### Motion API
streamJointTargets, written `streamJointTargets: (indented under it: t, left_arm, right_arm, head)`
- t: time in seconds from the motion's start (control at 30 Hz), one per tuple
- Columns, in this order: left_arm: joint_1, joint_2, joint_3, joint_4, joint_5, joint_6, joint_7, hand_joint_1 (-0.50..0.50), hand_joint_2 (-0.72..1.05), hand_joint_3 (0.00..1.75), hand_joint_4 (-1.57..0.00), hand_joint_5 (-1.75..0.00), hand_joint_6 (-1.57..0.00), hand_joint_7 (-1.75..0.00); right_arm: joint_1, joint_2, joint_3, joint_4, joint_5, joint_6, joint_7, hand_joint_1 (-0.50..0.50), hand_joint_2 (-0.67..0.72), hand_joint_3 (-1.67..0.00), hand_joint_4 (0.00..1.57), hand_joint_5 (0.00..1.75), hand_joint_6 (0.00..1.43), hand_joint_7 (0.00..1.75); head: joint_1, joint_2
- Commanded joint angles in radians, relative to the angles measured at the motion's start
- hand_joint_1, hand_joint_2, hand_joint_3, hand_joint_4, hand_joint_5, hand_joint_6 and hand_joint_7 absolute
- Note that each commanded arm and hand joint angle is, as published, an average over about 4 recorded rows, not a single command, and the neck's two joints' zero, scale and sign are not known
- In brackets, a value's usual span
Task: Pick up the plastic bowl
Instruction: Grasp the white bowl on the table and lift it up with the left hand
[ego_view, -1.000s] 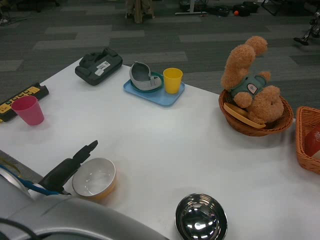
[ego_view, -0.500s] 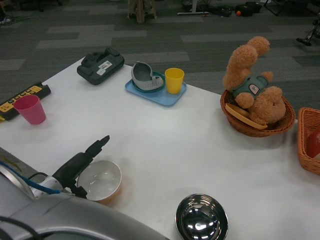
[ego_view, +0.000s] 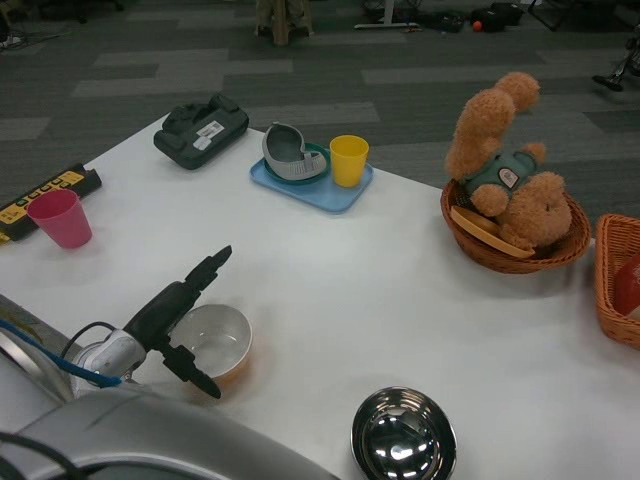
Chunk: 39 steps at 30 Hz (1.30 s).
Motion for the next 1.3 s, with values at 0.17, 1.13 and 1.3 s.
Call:
streamJointTargets:
  t: [0.17,1.13,1.3]
  left_arm:
    - [-0.054,0.042,-0.008,0.023,0.021,0.011,0.029,-0.50,0.16,0.00,0.00,0.00,0.00,-0.07]
    - [0.134,-0.047,0.032,-0.069,-0.361,0.038,0.081,-0.50,-0.53,0.00,0.00,0.00,0.00,-0.02]
    - [0.121,-0.078,0.078,0.005,-0.364,0.025,0.082,-0.50,-0.37,0.00,0.00,0.00,0.00,0.00]
  right_arm:
    - [0.009,-0.001,-0.002,-0.020,0.010,-0.014,-0.007,-0.46,0.47,0.00,0.00,0.00,0.00,0.00]
    - [0.023,-0.003,-0.008,-0.004,0.023,-0.016,-0.008,-0.46,0.47,0.00,0.00,0.00,0.00,0.00]
    - [0.020,-0.002,-0.004,0.006,0.023,-0.016,-0.010,-0.46,0.47,0.00,0.00,0.00,0.00,0.00]
  head:
    - [-0.001,0.000]
    - [0.005,0.003]
    - [0.009,-0.003]
